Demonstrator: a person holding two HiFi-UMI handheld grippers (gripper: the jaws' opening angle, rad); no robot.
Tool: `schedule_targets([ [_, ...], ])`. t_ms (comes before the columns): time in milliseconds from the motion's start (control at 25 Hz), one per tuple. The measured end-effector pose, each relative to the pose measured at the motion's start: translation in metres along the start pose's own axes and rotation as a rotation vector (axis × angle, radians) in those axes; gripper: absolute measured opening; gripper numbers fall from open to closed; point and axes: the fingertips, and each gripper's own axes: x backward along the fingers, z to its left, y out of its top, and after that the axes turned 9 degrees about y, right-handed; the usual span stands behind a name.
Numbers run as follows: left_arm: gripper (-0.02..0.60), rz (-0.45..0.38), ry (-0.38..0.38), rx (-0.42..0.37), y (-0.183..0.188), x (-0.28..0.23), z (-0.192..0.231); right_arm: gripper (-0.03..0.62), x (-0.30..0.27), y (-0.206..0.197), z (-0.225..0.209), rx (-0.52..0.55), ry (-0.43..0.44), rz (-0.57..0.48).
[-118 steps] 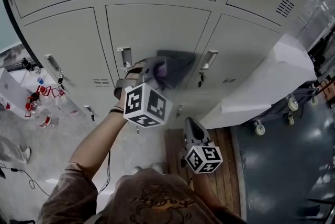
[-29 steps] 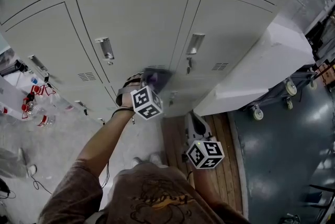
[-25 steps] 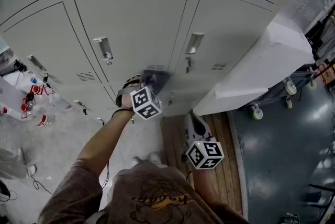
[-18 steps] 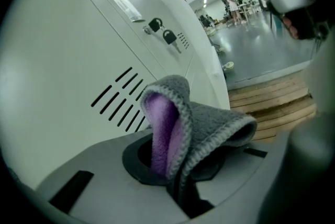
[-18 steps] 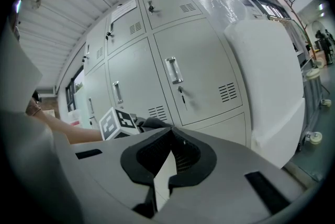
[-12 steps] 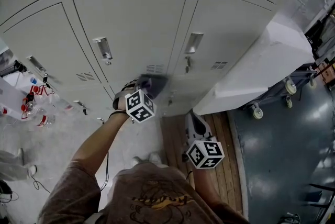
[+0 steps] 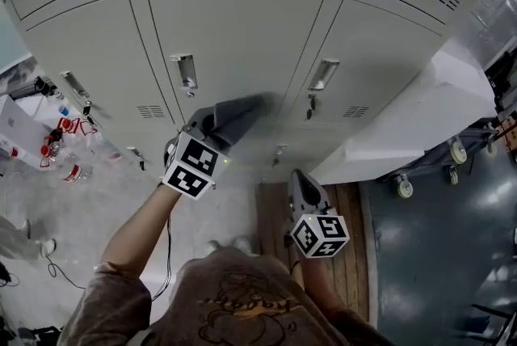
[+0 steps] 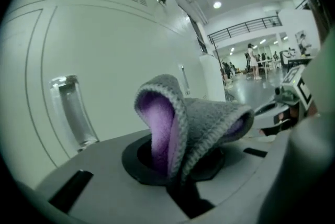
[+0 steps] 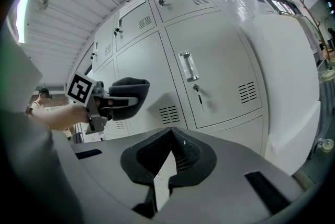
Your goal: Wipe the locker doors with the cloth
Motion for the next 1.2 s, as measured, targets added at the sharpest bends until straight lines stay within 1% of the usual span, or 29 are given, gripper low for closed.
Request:
schedule_targets([
  [80, 0.038, -0.026, 0.011, 0.057, 0.009, 0.018, 0.012, -0.002, -0.006, 0.003, 0.006, 0.008, 0.023, -0.002],
  [200, 0.038, -0.042, 0.029, 0.143, 0.012, 0.044, 0.028, -0.002, -0.014, 0.006, 0.015, 0.021, 0.055, 0.002],
  [400, 0.038, -0.045, 0.104, 0.237, 0.002, 0.084, 0.053, -0.002, -0.023, 0.006, 0.028, 0.032, 0.096, 0.012],
  [600, 0.038, -0.038, 0.166, 0.306, -0.018, 0.117, 0.065, -0.002, -0.032, 0.004, 0.037, 0.048, 0.134, 0.026],
  [720, 0.038, -0.03, 0.179, 0.384, -0.037, 0.133, 0.066, -0.002, -0.035, 0.004, 0.044, 0.06, 0.158, 0.029],
  [800, 0.038, -0.042, 0.186, 0.435, -0.047, 0.14, 0.065, -0.002, -0.037, 0.004, 0.047, 0.072, 0.167, 0.029],
  [1000, 0.038, -0.106, 0.235, 0.477, -0.069, 0.151, 0.059, -0.002, -0.041, 0.001, 0.057, 0.094, 0.196, 0.02],
  [1200, 0.038, -0.132, 0.244, 0.511, -0.091, 0.149, 0.053, -0.002, -0.047, -0.009, 0.067, 0.111, 0.218, 0.028],
])
